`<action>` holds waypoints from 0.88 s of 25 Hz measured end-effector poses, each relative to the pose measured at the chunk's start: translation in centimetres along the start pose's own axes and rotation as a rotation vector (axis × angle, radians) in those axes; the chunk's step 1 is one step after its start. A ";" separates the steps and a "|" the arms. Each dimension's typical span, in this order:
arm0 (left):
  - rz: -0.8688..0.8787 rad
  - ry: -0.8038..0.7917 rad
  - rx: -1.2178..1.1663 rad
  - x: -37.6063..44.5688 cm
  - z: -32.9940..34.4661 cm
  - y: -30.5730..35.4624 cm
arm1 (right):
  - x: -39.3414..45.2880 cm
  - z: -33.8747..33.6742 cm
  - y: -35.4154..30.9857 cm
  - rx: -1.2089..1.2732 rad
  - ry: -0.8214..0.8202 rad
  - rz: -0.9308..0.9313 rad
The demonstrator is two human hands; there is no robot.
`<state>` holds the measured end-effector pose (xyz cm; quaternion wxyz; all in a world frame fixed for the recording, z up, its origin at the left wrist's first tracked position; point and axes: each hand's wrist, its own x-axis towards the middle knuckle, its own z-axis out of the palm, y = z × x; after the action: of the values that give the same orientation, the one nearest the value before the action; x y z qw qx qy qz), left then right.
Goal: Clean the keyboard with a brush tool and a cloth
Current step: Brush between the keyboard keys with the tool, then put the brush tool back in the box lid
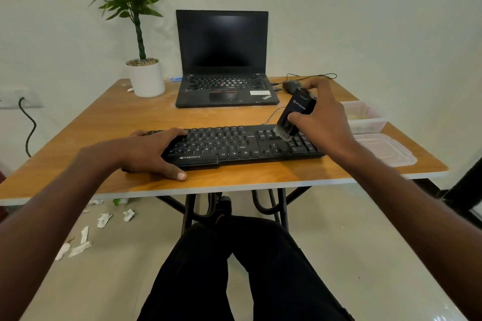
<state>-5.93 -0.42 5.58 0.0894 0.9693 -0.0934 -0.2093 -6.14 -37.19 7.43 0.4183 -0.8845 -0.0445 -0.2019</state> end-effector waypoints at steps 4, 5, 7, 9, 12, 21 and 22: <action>0.030 0.087 -0.035 0.0 -0.1 1.8 | 0.1 -1.1 0.7 0.357 -0.008 0.262; 0.043 0.145 -0.042 0.2 0.1 2.7 | -0.2 -1.8 1.3 0.390 0.012 0.276; 0.082 0.266 -0.009 0.7 0.7 5.4 | -1.1 -3.7 2.7 0.397 0.094 0.282; 0.174 0.358 0.037 1.4 1.8 8.5 | -1.9 -5.7 4.6 0.389 0.194 0.324; 0.345 0.431 0.032 3.3 3.7 14.2 | -2.5 -8.3 7.8 0.415 0.282 0.420; 0.441 0.782 -0.031 9.0 7.4 27.3 | -2.0 -10.0 13.5 -0.092 0.297 0.427; 0.423 0.807 -0.039 9.3 7.5 27.9 | -1.9 -10.3 13.9 -0.159 0.271 0.427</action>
<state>-4.78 -30.44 1.19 0.1778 0.9309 -0.2432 0.2064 -7.73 -53.81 2.51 0.3826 -0.8689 0.2154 -0.2285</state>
